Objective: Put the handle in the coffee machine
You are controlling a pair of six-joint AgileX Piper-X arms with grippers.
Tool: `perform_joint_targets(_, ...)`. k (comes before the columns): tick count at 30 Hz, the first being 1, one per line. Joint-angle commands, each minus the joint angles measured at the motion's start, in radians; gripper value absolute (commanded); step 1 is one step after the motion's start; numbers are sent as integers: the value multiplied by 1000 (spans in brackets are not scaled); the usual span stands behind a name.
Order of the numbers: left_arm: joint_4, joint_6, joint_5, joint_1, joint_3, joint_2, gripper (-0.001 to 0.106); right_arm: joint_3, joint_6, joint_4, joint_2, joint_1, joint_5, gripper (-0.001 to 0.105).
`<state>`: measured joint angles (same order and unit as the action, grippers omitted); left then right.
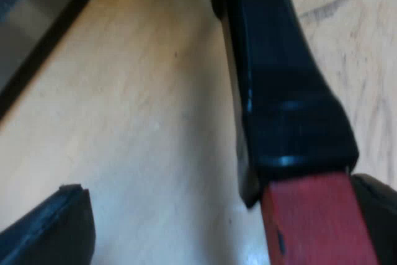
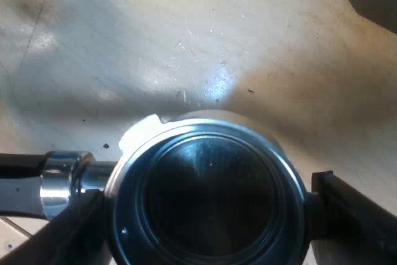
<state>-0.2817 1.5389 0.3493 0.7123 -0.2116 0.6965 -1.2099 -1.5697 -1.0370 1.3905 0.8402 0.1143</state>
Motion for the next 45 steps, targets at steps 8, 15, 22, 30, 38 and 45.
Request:
perform_joint_targets(8, 4, 8, 7, 6, -1, -3, 80, -12, 4, 7, -17, -3, 22, 0)
perform_joint_targets(15, 4, 8, 7, 6, -1, -3, 77, -12, 4, 7, -17, -3, 22, 0)
perform_joint_targets(22, 4, 8, 10, 6, -1, -3, 43, -12, 4, 7, -17, -3, 22, 0)
perform_joint_targets(30, 4, 8, 75, 6, -1, -3, 13, -12, 4, 7, -17, -3, 22, 0)
perform_joint_targets(38, 4, 6, 101, 6, -7, -3, 0, -12, 25, 7, -17, -3, 22, 0)
perform_joint_targets(45, 4, 6, 102, 6, -14, -3, 0, -12, 26, 7, -17, -3, 17, 0)
